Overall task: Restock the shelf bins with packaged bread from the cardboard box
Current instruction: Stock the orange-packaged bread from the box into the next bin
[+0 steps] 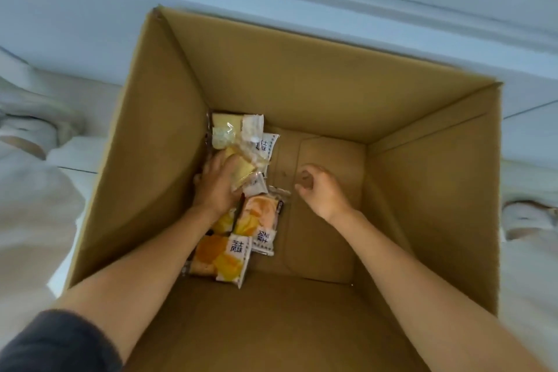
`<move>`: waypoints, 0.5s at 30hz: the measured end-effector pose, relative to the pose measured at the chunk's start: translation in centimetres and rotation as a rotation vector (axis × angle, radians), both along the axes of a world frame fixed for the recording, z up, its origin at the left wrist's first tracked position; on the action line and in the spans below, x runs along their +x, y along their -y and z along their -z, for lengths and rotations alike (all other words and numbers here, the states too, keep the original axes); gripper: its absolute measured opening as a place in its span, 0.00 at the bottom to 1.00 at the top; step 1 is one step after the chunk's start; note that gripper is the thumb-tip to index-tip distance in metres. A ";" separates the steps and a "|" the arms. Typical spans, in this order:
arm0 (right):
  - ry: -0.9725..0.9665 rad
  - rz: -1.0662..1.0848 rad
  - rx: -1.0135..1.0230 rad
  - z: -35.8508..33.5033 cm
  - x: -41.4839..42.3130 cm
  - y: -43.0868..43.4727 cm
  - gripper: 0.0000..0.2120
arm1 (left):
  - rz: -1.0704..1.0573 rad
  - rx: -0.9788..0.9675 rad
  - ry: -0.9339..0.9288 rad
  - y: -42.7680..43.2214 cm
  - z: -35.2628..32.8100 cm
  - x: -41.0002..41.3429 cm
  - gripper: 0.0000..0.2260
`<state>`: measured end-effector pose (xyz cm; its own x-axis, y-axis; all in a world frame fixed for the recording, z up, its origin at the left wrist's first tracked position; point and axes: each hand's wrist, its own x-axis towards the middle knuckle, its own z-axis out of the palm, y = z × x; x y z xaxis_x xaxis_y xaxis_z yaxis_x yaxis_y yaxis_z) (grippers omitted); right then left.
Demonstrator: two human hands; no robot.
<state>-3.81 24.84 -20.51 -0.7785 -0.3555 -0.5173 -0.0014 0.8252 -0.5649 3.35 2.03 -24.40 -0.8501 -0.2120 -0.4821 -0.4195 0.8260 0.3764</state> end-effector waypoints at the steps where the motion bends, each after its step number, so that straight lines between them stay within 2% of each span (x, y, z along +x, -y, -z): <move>1: 0.051 0.044 -0.026 0.1 -0.1 0.3 0.13 | -0.042 0.040 -0.027 -0.1 -0.3 -0.1 0.30; 3: 0.171 0.212 -0.156 -0.4 -0.3 0.9 0.13 | -0.180 0.184 -0.050 -0.7 -2.1 -0.9 0.24; 5: 0.274 0.340 -0.279 -1.7 -0.8 1.3 0.22 | -0.352 0.460 0.046 -1.4 -5.2 -1.7 0.16; 7: 0.380 0.371 -0.395 -3.5 -1.1 1.5 0.34 | -0.458 0.931 0.319 -1.7 -8.5 -2.1 0.13; 9: 0.480 0.378 -0.517 -5.2 -1.2 1.3 0.38 | -0.484 1.293 0.570 -1.5 -11.0 -1.7 0.16; 10: 0.506 0.377 -0.551 -6.1 -1.1 1.1 0.33 | -0.499 1.404 0.631 -1.3 -11.9 -1.5 0.18; 12: 0.497 0.404 -0.559 -7.6 -0.8 0.3 0.16 | -0.538 1.503 0.648 -1.3 -13.0 -0.9 0.25; 14: 0.475 0.459 -0.560 -8.3 -0.4 -0.9 0.08 | -0.503 1.430 0.576 -1.7 -13.8 -0.2 0.34; 15: 0.458 0.479 -0.548 -8.3 -0.2 -1.3 0.07 | -0.473 1.366 0.524 -2.0 -14.2 0.1 0.34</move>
